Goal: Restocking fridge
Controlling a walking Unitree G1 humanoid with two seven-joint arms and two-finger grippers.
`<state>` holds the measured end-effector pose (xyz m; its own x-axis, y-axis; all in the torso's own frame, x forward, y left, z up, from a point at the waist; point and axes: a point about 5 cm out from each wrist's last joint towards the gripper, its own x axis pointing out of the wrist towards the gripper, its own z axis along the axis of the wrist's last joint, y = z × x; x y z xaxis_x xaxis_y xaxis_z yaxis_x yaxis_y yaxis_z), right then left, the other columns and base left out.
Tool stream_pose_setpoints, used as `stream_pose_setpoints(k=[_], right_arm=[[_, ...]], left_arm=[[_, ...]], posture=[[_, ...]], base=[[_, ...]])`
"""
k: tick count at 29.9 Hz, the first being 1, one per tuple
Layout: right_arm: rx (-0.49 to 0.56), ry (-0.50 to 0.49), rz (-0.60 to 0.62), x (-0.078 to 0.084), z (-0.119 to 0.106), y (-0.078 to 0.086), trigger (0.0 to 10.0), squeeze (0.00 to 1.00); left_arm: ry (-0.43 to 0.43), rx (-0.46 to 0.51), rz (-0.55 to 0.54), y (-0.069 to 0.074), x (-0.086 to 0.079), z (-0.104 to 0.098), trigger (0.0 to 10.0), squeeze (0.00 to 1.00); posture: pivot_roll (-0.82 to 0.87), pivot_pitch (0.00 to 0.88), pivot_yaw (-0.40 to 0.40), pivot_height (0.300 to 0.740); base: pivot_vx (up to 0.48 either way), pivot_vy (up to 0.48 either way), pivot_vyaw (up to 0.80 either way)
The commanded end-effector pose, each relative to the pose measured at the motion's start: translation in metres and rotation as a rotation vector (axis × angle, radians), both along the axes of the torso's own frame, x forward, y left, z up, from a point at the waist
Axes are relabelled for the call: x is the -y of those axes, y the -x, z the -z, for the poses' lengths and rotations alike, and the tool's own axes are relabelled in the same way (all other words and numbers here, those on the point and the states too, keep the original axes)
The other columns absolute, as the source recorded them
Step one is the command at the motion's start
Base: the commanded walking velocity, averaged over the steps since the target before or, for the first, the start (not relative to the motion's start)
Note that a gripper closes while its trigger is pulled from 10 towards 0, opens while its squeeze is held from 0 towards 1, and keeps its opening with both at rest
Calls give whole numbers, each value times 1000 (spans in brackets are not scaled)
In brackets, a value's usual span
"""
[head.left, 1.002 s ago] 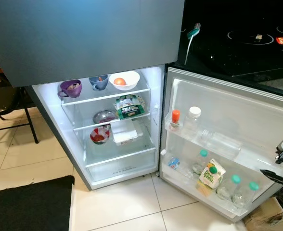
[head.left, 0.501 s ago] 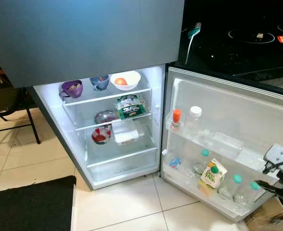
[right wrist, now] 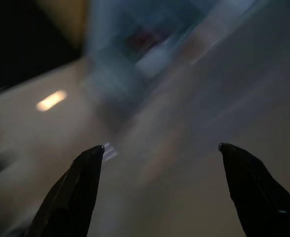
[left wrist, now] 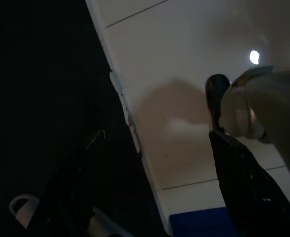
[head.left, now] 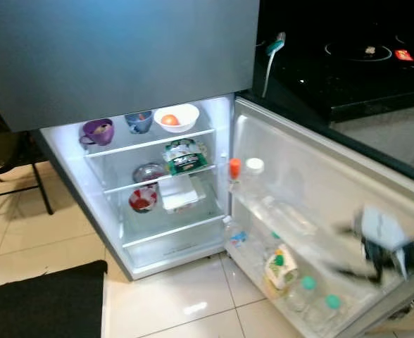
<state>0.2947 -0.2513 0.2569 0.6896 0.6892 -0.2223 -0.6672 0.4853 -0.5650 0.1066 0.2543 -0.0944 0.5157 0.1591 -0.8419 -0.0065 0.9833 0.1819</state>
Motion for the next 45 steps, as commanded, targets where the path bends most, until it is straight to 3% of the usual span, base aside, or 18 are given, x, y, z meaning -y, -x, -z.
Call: stream_pose_setpoints(k=[1, 2, 3, 5, 9, 13, 14, 16, 17, 18, 19, 22, 23, 28, 35, 36, 40, 45], right_arm=[[115, -65, -30, -4, -37, 9, 10000, 0], [210, -150, -123, -18, -76, 24, 10000, 0], [262, -195, -171, -24, -96, 32, 10000, 0], [292, -222, -204, -29, -108, 40, 10000, 0], [537, -438, -290, -25, -179, 77, 10000, 0], [605, -467, -225, -13, -193, 83, 10000, 0], [598, -348, -1, 13, -180, 67, 10000, 0], [567, -292, 84, 22, -170, 60, 10000, 0], [442, -216, 274, 47, -128, 37, 10000, 0], [376, -195, 358, 58, -105, 29, 10000, 0], [376, -195, 358, 58, -105, 29, 10000, 0], [196, -182, 553, 79, -26, 12, 10000, 0], [196, -182, 553, 79, -26, 12, 10000, 0], [169, -294, 704, 87, 21, 5, 10000, 0], [193, -372, 714, 84, 28, 3, 10000, 0], [109, -402, 582, 69, 29, 8, 10000, 0], [13, -374, 452, 50, 35, 13, 10000, 0], [-151, -352, 191, 4, 48, 28, 10000, 0]], left_arm=[[-19, -36, 4, 10, -6, 1, 10000, 0], [-20, -37, 4, 10, -6, 1, 10000, 0], [-20, -37, 3, 10, -6, 1, 10000, 0], [-19, -38, 3, 10, -6, 1, 10000, 0], [-14, -42, 4, 12, -4, 2, 10000, 0], [-11, -43, 4, 12, -3, 3, 10000, 0], [-9, -44, 4, 12, -2, 3, 10000, 0], [-8, -45, 5, 12, -2, 3, 10000, 0], [-6, -46, 8, 12, -1, 3, 10000, 0], [-6, -45, 9, 12, 0, 3, 10000, 0], [-6, -45, 9, 12, 0, 3, 10000, 0], [-2, -41, 8, 11, 1, 4, 10000, 0], [-2, -41, 8, 11, 1, 4, 10000, 0], [-3, -34, 13, 10, 1, 3, 10000, 0], [-13, -31, 16, 9, -2, 2, 10000, 0], [-13, -33, 17, 9, -3, 2, 10000, 0], [-12, -34, 19, 8, -3, 1, 10000, 0], [-8, -36, 23, 8, -2, 2, 10000, 0]], posture=[[-108, 117, 49, 740], [-108, 118, 46, 740], [-108, 118, 46, 740], [-108, 118, 46, 740], [-112, 116, 41, 740], [-115, 114, 37, 740], [-125, 113, 35, 740], [-125, 113, 35, 740], [-128, 111, 32, 740], [-128, 111, 32, 740], [-128, 111, 32, 740], [-128, 111, 32, 740], [-128, 111, 32, 740], [-112, 107, 39, 740], [-109, 111, 44, 740], [-112, 112, 44, 740], [-112, 112, 44, 740], [-117, 114, 44, 740]], base=[[0, 0, 0], [0, 0, 0], [0, 0, 0], [0, 0, 0], [0, 0, 0], [0, 0, 0], [0, 0, 0], [0, 0, 0], [0, 0, 0], [0, 0, 0], [0, 0, 0], [0, 0, 0], [0, 0, 0], [0, 0, 0], [0, 0, 0], [0, 0, 0], [0, 0, 0], [0, 0, 0]])
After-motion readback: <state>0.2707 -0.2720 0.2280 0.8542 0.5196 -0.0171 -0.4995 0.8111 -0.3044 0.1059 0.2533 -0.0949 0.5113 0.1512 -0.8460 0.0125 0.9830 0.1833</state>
